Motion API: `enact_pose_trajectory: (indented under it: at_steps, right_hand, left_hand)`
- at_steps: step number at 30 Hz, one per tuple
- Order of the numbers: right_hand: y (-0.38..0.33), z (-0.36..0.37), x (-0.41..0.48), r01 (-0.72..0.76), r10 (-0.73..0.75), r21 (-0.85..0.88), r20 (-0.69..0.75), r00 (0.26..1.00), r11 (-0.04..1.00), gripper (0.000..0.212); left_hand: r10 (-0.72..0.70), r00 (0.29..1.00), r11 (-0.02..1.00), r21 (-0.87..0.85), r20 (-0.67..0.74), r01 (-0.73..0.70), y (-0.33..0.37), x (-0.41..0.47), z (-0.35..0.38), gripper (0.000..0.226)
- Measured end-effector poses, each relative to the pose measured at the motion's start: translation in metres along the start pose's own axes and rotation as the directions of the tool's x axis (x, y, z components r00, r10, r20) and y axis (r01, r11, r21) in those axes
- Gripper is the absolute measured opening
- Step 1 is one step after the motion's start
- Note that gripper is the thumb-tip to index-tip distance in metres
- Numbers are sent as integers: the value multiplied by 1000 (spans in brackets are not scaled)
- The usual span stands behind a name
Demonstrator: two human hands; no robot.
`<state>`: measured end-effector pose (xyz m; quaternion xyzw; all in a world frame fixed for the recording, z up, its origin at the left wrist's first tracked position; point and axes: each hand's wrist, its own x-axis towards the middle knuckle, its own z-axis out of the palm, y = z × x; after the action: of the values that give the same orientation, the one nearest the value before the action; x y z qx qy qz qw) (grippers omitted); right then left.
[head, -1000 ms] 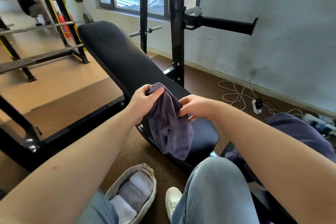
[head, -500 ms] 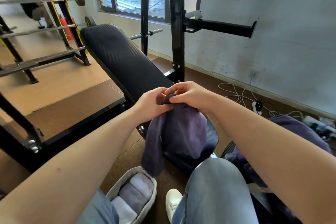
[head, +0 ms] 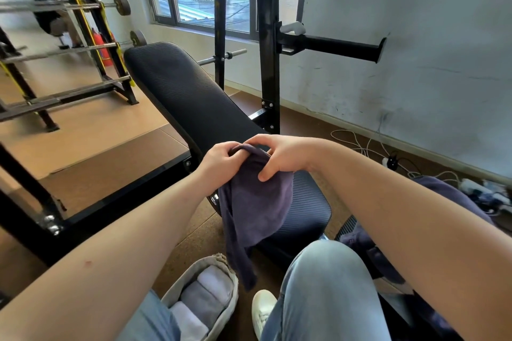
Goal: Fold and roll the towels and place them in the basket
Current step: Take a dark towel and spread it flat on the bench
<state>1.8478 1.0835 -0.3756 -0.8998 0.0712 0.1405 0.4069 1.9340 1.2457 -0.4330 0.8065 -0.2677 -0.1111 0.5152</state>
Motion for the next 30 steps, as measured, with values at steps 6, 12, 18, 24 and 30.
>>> enact_pose_trajectory:
  at_steps: [6, 12, 18, 24, 30]
  right_hand:
    - [11, 0, 1, -76, 104, 189, -142, 984, 979, 81]
    - [18, -15, -11, -16, 54, 213, -177, 983, 977, 38]
    - [2, -5, -9, 202, -166, 166, -207, 964, 965, 48]
    - [6, -9, -10, 147, -104, 226, -193, 976, 963, 56]
    - [22, -20, -17, -74, 31, -205, -206, 978, 976, 16]
  left_hand:
    - [-97, 986, 986, -151, -135, 76, 4, -2, -12, 29]
    - [-114, 984, 983, -162, -137, 91, 8, -3, -31, 37]
    - [-153, 957, 925, -304, 245, 226, 19, -1, -23, 46]
    - [-134, 991, 925, -361, -10, 122, 18, -1, -24, 25]
    - [-81, 975, 951, -307, -209, 13, 12, 4, -34, 18]
